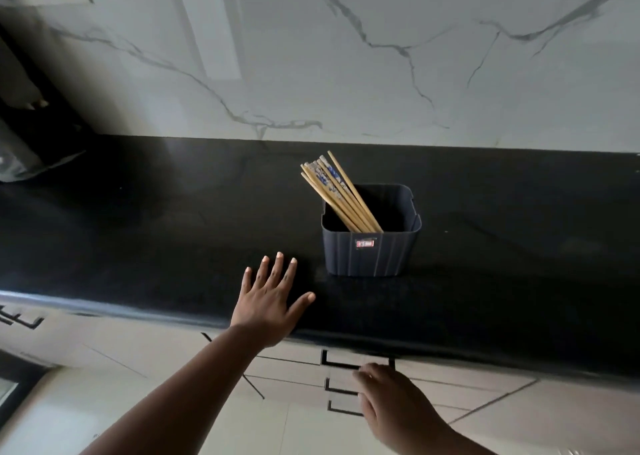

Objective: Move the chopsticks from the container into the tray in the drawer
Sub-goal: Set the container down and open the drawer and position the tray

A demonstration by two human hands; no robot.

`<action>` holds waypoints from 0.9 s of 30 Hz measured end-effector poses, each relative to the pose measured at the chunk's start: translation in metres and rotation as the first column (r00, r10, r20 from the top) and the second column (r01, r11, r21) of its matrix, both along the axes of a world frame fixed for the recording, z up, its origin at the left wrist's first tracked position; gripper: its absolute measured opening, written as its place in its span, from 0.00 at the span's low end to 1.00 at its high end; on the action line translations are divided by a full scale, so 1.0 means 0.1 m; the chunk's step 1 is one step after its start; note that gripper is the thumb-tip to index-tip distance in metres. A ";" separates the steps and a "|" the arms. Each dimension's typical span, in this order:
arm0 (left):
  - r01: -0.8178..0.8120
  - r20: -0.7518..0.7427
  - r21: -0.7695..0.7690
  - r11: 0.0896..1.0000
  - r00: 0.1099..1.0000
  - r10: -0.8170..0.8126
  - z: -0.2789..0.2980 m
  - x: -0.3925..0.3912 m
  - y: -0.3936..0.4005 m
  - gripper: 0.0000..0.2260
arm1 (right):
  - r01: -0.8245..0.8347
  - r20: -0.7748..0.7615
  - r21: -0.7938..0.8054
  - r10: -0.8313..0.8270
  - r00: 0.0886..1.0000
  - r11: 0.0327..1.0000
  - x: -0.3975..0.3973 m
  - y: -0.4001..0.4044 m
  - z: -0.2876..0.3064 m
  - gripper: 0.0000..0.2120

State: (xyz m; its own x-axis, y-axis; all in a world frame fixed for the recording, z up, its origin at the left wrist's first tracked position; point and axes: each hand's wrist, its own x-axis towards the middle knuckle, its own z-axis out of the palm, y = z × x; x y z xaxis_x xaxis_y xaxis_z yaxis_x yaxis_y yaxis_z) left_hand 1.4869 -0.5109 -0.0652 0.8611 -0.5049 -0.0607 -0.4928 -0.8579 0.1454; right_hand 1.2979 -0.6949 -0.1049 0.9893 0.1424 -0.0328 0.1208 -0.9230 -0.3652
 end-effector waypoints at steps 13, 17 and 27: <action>0.129 0.013 0.012 0.992 0.992 -0.129 -0.07 0.02 0.17 0.38 | 0.405 -0.270 -0.235 -0.460 0.846 0.884 0.41 0.35 -0.42 0.14; 0.124 0.024 0.004 0.992 0.992 -0.124 -0.06 0.00 0.18 0.37 | 0.408 -0.295 -0.263 -0.476 0.829 0.874 0.28 0.44 -0.43 0.10; 0.110 0.033 0.007 0.994 0.993 -0.110 -0.05 -0.02 0.17 0.37 | 0.325 -0.330 -0.211 -0.380 0.864 0.922 -0.74 0.85 -0.51 0.16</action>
State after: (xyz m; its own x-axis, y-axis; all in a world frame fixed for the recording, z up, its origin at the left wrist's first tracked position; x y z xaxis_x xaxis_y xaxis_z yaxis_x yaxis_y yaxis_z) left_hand 1.4846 -0.4939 -0.0703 0.8018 -0.5964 -0.0360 -0.5887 -0.7989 0.1230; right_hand 1.2243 -0.6101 -0.1562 0.8883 -0.2474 -0.3870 -0.3362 -0.9243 -0.1808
